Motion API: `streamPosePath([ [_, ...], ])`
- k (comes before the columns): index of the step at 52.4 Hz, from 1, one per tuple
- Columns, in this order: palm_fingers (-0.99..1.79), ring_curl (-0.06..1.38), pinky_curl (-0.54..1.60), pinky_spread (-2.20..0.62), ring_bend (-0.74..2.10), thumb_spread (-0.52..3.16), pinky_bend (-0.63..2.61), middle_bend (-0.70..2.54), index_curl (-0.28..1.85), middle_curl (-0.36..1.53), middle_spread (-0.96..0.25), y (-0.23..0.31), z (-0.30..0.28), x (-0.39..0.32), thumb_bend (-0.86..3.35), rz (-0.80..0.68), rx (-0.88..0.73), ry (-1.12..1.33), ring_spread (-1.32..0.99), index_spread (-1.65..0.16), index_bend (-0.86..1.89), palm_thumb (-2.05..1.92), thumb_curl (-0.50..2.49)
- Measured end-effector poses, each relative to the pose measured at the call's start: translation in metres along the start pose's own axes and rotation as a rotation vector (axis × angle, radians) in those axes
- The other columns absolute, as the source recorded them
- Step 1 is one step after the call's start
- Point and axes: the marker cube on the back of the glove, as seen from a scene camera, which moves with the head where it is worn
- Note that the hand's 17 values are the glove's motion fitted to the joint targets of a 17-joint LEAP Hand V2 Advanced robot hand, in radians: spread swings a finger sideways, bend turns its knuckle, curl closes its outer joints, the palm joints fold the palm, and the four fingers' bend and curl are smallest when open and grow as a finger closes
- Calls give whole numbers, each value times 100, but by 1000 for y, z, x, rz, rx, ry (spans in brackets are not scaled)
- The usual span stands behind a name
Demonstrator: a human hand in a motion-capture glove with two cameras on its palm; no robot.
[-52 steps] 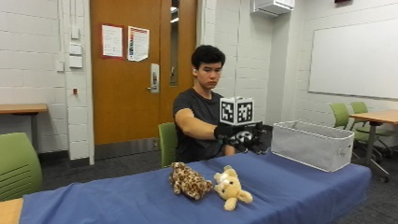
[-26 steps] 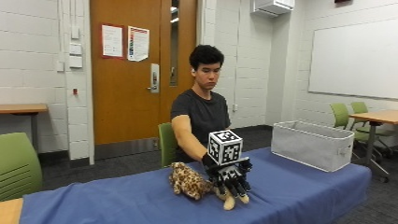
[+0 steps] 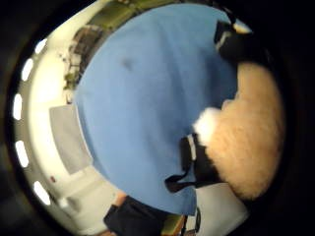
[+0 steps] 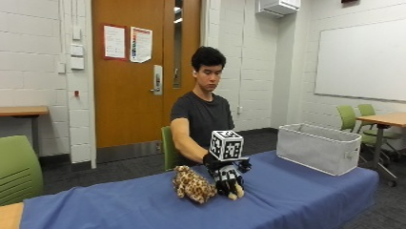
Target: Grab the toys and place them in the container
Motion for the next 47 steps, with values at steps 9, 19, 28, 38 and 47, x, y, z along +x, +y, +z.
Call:
streamPosePath([
  [9,108,41,36,-40,77,109,88,42,39,42,-24,-3,-1,-2,20,27,72,14,-40,-33,28,51,42],
  [19,127,50,37,-44,93,91,79,63,53,53,-34,2,-20,-5,19,2,33,-57,-43,-32,48,58,54],
  [28,131,53,38,-44,104,88,75,81,63,61,-35,4,-78,-21,17,-25,96,-77,-42,-30,65,54,62],
  [38,126,55,40,-44,109,86,79,90,71,65,-35,7,-176,-49,17,-57,216,-100,-41,-28,76,51,72],
  [47,123,56,41,-44,113,85,81,94,75,67,-34,13,-253,-95,18,-135,316,-114,-40,-25,80,49,80],
])
